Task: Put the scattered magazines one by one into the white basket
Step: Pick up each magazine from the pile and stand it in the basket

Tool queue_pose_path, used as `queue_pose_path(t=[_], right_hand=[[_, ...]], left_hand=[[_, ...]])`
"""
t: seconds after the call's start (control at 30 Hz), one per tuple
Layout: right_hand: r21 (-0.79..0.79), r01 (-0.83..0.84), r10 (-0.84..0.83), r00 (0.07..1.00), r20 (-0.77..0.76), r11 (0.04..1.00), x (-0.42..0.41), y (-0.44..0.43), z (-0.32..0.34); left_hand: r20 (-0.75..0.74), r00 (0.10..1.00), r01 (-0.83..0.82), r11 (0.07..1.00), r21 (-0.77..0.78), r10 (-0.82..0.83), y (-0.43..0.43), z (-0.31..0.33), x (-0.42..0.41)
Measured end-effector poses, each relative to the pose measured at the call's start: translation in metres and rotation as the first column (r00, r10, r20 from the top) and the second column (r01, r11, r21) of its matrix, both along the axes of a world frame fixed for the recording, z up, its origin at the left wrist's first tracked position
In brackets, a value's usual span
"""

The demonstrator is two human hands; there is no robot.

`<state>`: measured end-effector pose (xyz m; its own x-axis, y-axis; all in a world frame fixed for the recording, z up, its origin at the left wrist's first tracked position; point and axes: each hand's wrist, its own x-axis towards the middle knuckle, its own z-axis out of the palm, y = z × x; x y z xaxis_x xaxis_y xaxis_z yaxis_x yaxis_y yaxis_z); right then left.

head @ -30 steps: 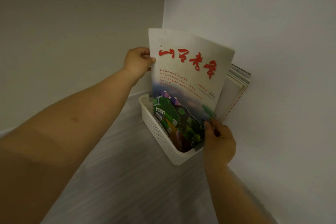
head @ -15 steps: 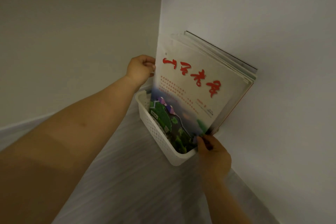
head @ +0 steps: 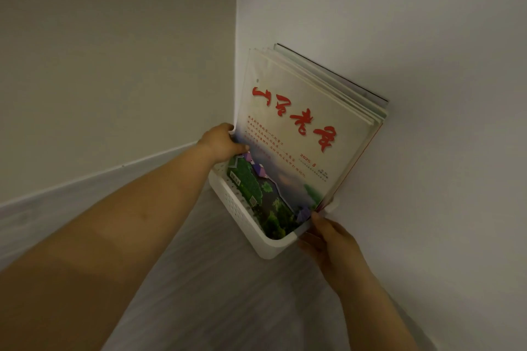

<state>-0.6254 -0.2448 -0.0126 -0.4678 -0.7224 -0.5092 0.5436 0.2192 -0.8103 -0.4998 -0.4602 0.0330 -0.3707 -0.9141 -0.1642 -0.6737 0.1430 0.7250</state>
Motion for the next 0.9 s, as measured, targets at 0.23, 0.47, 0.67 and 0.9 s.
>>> queue_pose_path(t=[0.23, 0.47, 0.67, 0.9], right_hand=[[-0.090, -0.119, 0.124, 0.991, 0.055, 0.989, -0.016, -0.004, -0.006], [-0.167, -0.145, 0.146, 0.989, -0.008, 0.975, -0.022, 0.002, -0.016], [-0.157, -0.181, 0.174, 0.983, -0.053, 0.971, -0.023, 0.023, -0.012], [-0.108, -0.181, 0.175, 0.983, -0.060, 0.978, -0.028, 0.072, -0.004]], left_hand=[[0.142, 0.990, 0.016, 0.999, 0.051, -0.023, -0.018, -0.014, 0.006], [0.229, 0.972, -0.031, 0.998, -0.059, 0.043, -0.016, -0.022, 0.004], [0.293, 0.954, -0.034, 0.992, -0.123, 0.069, 0.008, -0.024, 0.008], [0.269, 0.961, -0.023, 0.986, -0.168, 0.069, 0.061, -0.025, 0.004]])
